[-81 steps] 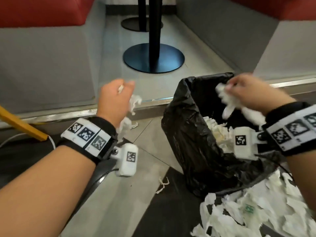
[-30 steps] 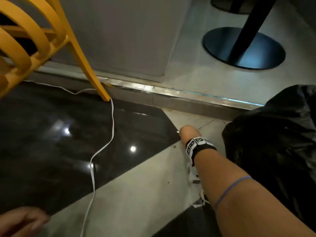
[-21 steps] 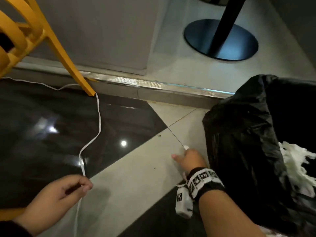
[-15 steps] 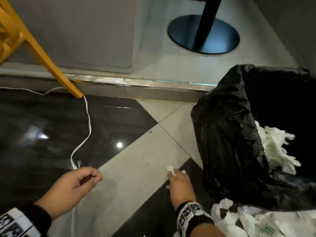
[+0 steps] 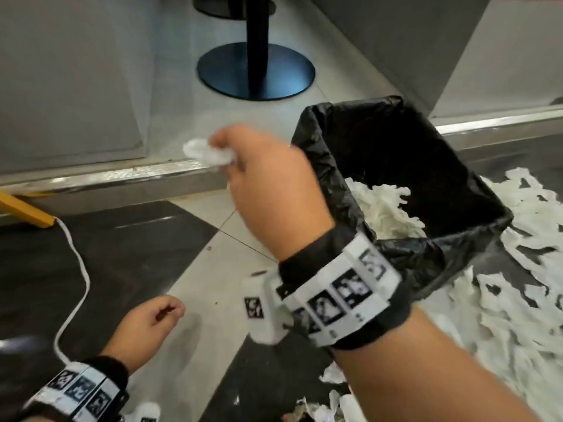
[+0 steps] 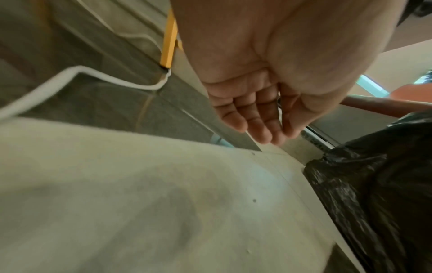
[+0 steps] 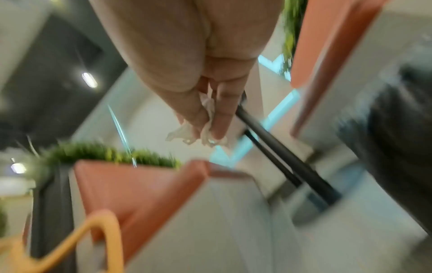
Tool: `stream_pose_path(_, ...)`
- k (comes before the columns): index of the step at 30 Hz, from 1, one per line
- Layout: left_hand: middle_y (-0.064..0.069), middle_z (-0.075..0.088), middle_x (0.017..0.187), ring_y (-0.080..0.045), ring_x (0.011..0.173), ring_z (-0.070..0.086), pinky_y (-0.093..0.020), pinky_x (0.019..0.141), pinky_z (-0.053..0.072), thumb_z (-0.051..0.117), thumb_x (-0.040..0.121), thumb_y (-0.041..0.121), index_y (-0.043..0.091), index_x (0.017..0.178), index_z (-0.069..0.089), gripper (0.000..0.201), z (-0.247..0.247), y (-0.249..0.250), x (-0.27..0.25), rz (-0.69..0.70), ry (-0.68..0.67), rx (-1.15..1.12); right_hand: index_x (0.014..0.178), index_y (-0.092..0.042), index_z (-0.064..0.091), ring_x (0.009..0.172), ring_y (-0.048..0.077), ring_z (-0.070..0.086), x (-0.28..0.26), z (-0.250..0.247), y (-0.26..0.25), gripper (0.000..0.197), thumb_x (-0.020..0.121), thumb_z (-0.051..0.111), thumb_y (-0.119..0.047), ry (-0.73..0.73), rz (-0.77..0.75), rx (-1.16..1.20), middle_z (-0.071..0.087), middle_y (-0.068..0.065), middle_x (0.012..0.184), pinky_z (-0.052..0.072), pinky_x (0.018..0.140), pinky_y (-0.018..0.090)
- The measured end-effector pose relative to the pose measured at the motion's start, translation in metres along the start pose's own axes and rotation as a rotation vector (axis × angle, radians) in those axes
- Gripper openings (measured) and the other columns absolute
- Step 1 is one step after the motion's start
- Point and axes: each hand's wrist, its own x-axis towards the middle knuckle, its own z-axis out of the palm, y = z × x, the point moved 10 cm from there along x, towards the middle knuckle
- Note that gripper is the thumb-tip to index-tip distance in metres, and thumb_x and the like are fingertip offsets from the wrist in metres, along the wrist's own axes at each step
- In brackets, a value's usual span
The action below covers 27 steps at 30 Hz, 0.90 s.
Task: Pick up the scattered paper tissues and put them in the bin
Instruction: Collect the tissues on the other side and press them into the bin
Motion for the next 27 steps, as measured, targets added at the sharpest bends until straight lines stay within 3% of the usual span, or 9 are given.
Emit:
stream_pose_path(3,0.012,0.069,0.08,0.0,0.075,0.062,-0.016,0.069,0.045,0.062,0.086,0.018,0.035,0.074,0.062,0.021,0.037,0.013,0.014,0.076,-0.123,0.131,0.102,-0.013,0.067,0.082,0.015,0.055,0.029,-0.089,0.018,0.028,0.087,0.044,-0.008,0.179,0.014,-0.249,0.064,-0.001,0.091,0.042,0.071,0.013)
stream_pose_path(5,0.011,0.068,0.084,-0.003,0.079,0.061,-0.025,0.072,0.047,0.059,0.088,0.021,0.036,0.077,0.061,0.019,0.063,0.024,0.018,0.098,-0.219,0.194,0.101,-0.012,0.065,0.089,0.022,0.057,0.038,-0.12,0.067,0.034,0.087,0.033,-0.014,0.169,0.113,-0.501,0.062,0.005,0.093,0.047,0.078,0.031)
stream_pose_path(8,0.007,0.065,0.088,-0.011,0.082,0.061,-0.031,0.079,0.049,0.056,0.09,0.022,0.03,0.084,0.063,0.012,0.098,0.053,0.019,0.152,-0.3,0.225,0.105,-0.012,0.059,0.106,0.032,0.056,0.025,-0.143,0.139,0.026,0.094,0.037,-0.021,-0.033,0.367,-0.761,0.056,0.014,0.099,0.043,0.079,0.039)
stream_pose_path(10,0.007,0.064,0.088,-0.012,0.083,0.061,-0.029,0.079,0.049,0.056,0.089,0.022,0.029,0.085,0.062,0.011,0.119,0.07,0.017,0.204,-0.347,0.233,0.128,-0.019,0.054,0.119,0.033,0.051,0.01,-0.129,0.172,0.039,0.09,0.055,-0.026,-0.357,0.4,-0.862,0.056,0.011,0.128,0.045,0.094,0.041)
stream_pose_path(13,0.011,0.057,0.087,-0.011,0.084,0.059,-0.023,0.078,0.046,0.055,0.089,0.025,0.027,0.091,0.063,0.008,0.145,0.094,0.012,0.303,-0.438,0.319,0.13,-0.024,0.054,0.12,0.031,0.05,0.0,-0.127,0.157,0.042,0.088,0.054,-0.019,-0.362,0.224,-0.875,0.053,0.006,0.134,0.041,0.099,0.038)
stream_pose_path(16,0.01,0.057,0.089,-0.01,0.082,0.057,-0.022,0.075,0.043,0.056,0.088,0.023,0.025,0.095,0.065,0.011,0.15,0.104,0.014,0.323,-0.439,0.328,0.103,-0.022,0.069,0.09,0.012,0.056,-0.023,-0.126,0.095,0.024,0.086,0.054,-0.02,-0.279,-0.022,-0.585,0.06,-0.008,0.096,0.039,0.081,0.022)
stream_pose_path(19,0.004,0.064,0.088,-0.013,0.082,0.06,-0.03,0.076,0.048,0.057,0.088,0.019,0.024,0.088,0.065,0.01,0.138,0.106,0.021,0.254,-0.378,0.246,0.095,-0.028,0.07,0.078,-0.004,0.048,-0.102,-0.065,0.066,0.016,0.085,0.057,-0.026,-0.821,-0.138,-0.287,0.058,-0.019,0.088,0.037,0.074,0.012)
stream_pose_path(22,0.007,0.065,0.081,-0.011,0.078,0.06,-0.03,0.073,0.046,0.058,0.087,0.018,0.035,0.076,0.06,0.02,0.121,0.106,0.026,0.225,-0.342,0.235,0.108,-0.029,0.067,0.098,0.01,0.058,-0.213,-0.004,0.111,0.022,0.088,0.056,-0.026,-1.359,-0.047,-0.342,0.063,-0.009,0.111,0.047,0.087,0.027)
stream_pose_path(27,0.006,0.064,0.081,-0.014,0.077,0.059,-0.026,0.07,0.039,0.06,0.086,0.017,0.034,0.076,0.058,0.02,0.076,0.099,0.002,0.119,-0.218,0.399,0.138,-0.031,0.041,0.109,0.039,0.056,-0.307,0.043,0.217,0.052,0.091,0.048,-0.011,-1.538,0.006,-0.579,0.039,0.015,0.136,0.049,0.09,0.043)
